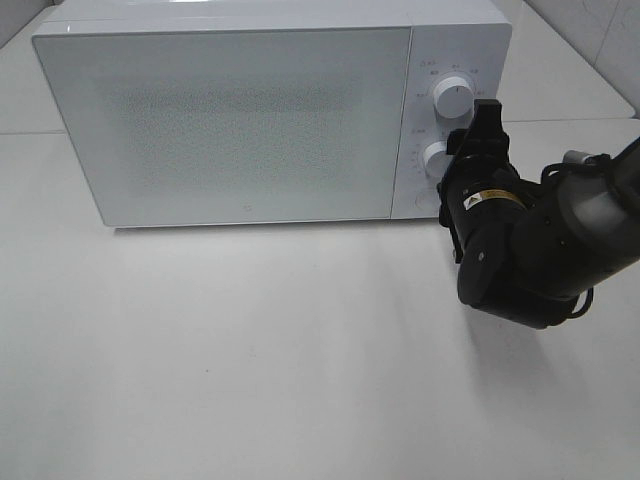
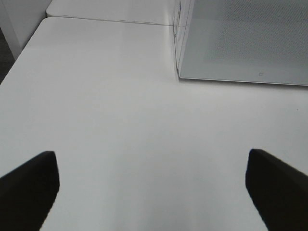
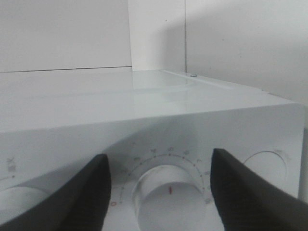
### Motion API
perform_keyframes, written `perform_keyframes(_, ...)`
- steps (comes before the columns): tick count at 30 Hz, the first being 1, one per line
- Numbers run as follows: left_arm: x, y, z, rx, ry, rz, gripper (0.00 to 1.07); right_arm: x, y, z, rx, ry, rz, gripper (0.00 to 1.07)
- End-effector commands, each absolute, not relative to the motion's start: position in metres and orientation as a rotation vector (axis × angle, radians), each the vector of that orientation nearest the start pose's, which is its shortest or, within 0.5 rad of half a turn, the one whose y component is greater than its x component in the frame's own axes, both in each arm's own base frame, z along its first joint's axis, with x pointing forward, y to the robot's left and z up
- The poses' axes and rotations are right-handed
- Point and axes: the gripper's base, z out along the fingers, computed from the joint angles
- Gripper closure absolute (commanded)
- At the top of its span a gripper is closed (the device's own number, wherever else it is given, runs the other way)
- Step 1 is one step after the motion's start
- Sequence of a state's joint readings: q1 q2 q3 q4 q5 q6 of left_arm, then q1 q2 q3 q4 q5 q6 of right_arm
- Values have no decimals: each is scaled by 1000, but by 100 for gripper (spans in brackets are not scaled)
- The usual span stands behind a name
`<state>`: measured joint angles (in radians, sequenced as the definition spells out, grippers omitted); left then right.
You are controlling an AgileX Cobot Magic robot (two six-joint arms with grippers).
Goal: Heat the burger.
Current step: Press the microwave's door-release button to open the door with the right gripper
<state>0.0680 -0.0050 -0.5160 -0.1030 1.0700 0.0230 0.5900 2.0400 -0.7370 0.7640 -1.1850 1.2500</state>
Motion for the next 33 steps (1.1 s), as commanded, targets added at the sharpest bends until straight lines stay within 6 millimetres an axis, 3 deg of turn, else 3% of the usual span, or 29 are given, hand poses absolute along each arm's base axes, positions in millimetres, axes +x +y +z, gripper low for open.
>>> perform_keyframes(1,-10,-9,281,-41,2010,-68,9,320,138,155,1072,1037,1109,46)
perform_keyframes(9,-10,-9,281,-43,2010,-67,9,308,134,164,1026,1086,1124,46)
perform_keyframes(11,-10,-9,281,-43,2010,-67,9,295,128,168,998,1118,1112,46)
perform_keyframes(14,-10,-9,281,-43,2010,-67,9,292,126,170,988,1127,1109,46)
perform_keyframes(22,-10,-9,281,-43,2010,-67,9,262,115,187,868,1258,1056,46)
perform_keyframes(24,-10,-9,281,-43,2010,-67,9,249,111,199,747,1348,976,46)
perform_keyframes(27,-10,-9,281,-43,2010,-67,9,245,110,203,705,1374,951,46)
perform_keyframes(33,-10,-9,281,-43,2010,-67,9,228,107,230,423,1542,723,46)
